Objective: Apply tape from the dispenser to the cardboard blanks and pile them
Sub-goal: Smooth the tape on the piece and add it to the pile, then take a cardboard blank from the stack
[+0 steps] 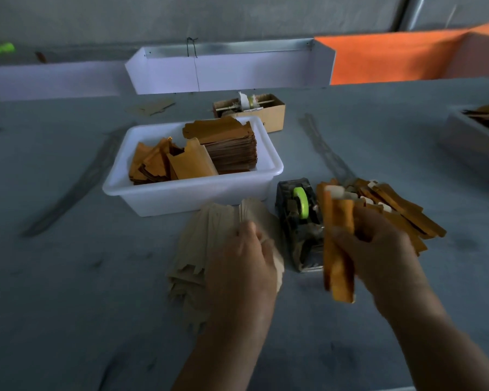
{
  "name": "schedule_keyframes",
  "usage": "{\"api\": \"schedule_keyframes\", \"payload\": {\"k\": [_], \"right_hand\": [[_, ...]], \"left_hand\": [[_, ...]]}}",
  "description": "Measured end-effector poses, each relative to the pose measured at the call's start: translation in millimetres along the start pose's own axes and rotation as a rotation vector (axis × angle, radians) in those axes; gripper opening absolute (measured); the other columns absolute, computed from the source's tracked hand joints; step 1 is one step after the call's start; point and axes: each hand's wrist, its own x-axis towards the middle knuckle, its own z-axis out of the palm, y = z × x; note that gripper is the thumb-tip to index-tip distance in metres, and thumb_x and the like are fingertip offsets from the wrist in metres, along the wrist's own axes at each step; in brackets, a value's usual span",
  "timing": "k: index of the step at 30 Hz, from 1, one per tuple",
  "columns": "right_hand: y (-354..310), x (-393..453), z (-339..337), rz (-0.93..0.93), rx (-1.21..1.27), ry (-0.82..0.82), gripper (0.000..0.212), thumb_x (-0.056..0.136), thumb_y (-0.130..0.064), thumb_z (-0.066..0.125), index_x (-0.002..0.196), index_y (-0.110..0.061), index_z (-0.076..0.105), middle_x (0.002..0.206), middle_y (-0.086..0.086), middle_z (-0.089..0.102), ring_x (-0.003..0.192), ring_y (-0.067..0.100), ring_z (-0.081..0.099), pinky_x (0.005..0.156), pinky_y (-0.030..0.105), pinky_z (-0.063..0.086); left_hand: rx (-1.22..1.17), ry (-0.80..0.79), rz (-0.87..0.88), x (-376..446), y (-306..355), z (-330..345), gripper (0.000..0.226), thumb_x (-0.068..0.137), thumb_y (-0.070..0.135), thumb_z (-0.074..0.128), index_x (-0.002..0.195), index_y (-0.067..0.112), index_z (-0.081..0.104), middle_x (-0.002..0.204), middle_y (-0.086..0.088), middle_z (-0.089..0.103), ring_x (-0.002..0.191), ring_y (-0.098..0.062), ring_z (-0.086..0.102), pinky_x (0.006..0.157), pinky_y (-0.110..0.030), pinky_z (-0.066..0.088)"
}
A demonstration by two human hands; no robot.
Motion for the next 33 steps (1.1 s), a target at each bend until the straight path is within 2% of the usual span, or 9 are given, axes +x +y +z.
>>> {"api": "schedule_keyframes", "payload": {"k": [2, 5, 8, 11, 16, 24, 28, 31, 33], "right_hand": [[5, 18, -11, -0.026, -0.149, 0.126, 0.008, 0.087, -0.022, 0.062, 0.095, -0.02, 0.062, 0.075, 0.004, 0.065, 0.065, 0.021, 0.063, 0.059, 0.032, 0.052], [14, 43, -23, -0.021, -0.401, 0.21, 0.013, 0.088, -0.02, 0.061, 0.099, -0.015, 0.058, 0.084, 0.006, 0.063, 0.07, 0.019, 0.057, 0.061, 0.029, 0.045], [25, 50, -25, 0.128, -0.486, 0.189, 0.05, 0.087, -0.021, 0.061, 0.134, -0.014, 0.046, 0.123, 0.019, 0.052, 0.111, 0.036, 0.05, 0.09, 0.046, 0.045], [32, 39, -20, 0.093, -0.483, 0.245, 0.05, 0.085, -0.018, 0.062, 0.133, -0.011, 0.047, 0.132, 0.02, 0.044, 0.121, 0.038, 0.041, 0.096, 0.048, 0.039], [37, 16, -14, 0.011, -0.473, 0.281, 0.039, 0.087, -0.017, 0.06, 0.125, -0.008, 0.054, 0.129, 0.017, 0.047, 0.117, 0.037, 0.045, 0.094, 0.048, 0.042], [23, 2, -18, -0.051, -0.382, 0.316, 0.032, 0.09, -0.015, 0.058, 0.121, -0.008, 0.059, 0.129, 0.013, 0.051, 0.113, 0.033, 0.052, 0.09, 0.049, 0.049], [15, -8, -15, -0.136, -0.302, 0.35, 0.022, 0.088, -0.017, 0.06, 0.109, -0.014, 0.065, 0.114, 0.005, 0.059, 0.098, 0.025, 0.058, 0.073, 0.029, 0.048], [5, -15, -5, -0.14, -0.107, 0.246, 0.012, 0.086, -0.028, 0.062, 0.097, -0.024, 0.067, 0.086, -0.006, 0.066, 0.079, 0.018, 0.063, 0.062, 0.024, 0.047], [-6, -21, 5, -0.057, 0.163, 0.051, 0.031, 0.078, -0.045, 0.062, 0.101, -0.025, 0.066, 0.083, -0.004, 0.069, 0.078, 0.013, 0.067, 0.065, 0.027, 0.052]], "left_hand": [[0.273, 0.059, -0.056, 8, -4, 0, 0.036, 0.095, 0.045, 0.046, 0.118, 0.017, 0.045, 0.114, -0.001, 0.052, 0.103, -0.016, 0.054, 0.071, -0.024, 0.038], [0.387, -0.07, -0.142, 21, -5, 6, 0.05, 0.092, 0.043, 0.055, 0.126, 0.011, 0.038, 0.125, -0.007, 0.047, 0.11, -0.02, 0.051, 0.074, -0.027, 0.039], [0.356, -0.12, -0.191, 34, -4, 8, 0.054, 0.088, 0.035, 0.064, 0.129, 0.009, 0.04, 0.126, -0.009, 0.053, 0.112, -0.024, 0.056, 0.086, -0.033, 0.047], [0.316, -0.128, -0.214, 40, -5, 7, 0.042, 0.09, 0.027, 0.064, 0.125, 0.01, 0.047, 0.12, -0.008, 0.058, 0.107, -0.024, 0.059, 0.084, -0.033, 0.048], [0.186, -0.114, -0.225, 41, -17, -6, 0.019, 0.091, 0.03, 0.061, 0.099, 0.012, 0.06, 0.08, 0.001, 0.057, 0.071, -0.014, 0.055, 0.05, -0.022, 0.033], [0.075, -0.026, -0.19, 40, -26, -16, 0.009, 0.095, 0.025, 0.055, 0.093, 0.016, 0.054, 0.082, 0.002, 0.055, 0.072, -0.012, 0.05, 0.05, -0.02, 0.03], [-0.19, -0.03, -0.208, 34, -29, -32, 0.008, 0.095, 0.027, 0.055, 0.092, 0.019, 0.054, 0.08, 0.006, 0.055, 0.07, -0.005, 0.049, 0.052, -0.02, 0.032], [-0.512, -0.141, -0.26, 24, -21, -45, 0.007, 0.089, 0.028, 0.063, 0.089, 0.021, 0.062, 0.081, 0.006, 0.065, 0.072, -0.005, 0.058, 0.056, -0.023, 0.04], [-0.696, -0.262, -0.26, 16, -11, -50, 0.006, 0.085, 0.023, 0.067, 0.088, 0.017, 0.066, 0.081, 0.005, 0.07, 0.07, -0.004, 0.061, 0.063, -0.02, 0.046]]}}
